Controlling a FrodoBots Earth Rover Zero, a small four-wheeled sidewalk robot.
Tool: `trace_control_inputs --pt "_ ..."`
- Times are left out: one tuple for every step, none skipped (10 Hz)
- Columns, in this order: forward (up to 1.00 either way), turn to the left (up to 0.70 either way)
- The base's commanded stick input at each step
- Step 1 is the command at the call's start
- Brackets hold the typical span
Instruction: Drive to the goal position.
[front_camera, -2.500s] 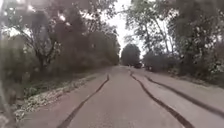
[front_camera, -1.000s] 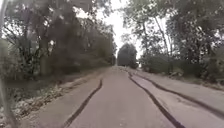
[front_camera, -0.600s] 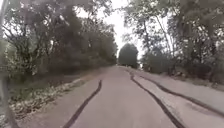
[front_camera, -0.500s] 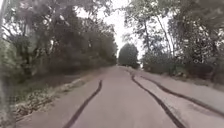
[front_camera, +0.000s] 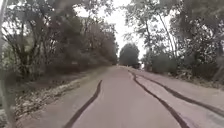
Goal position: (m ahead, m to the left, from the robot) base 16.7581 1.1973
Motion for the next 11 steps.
trace_control_inputs --pt "0.7 0.0" --pt "0.7 0.0" --pt "0.7 0.0" --pt "0.7 0.0" --pt "0.7 0.0" --pt "0.7 0.0" --pt "0.7 0.0" --pt "0.7 0.0" --pt "0.7 0.0" --pt "0.7 0.0" --pt "0.7 0.0"
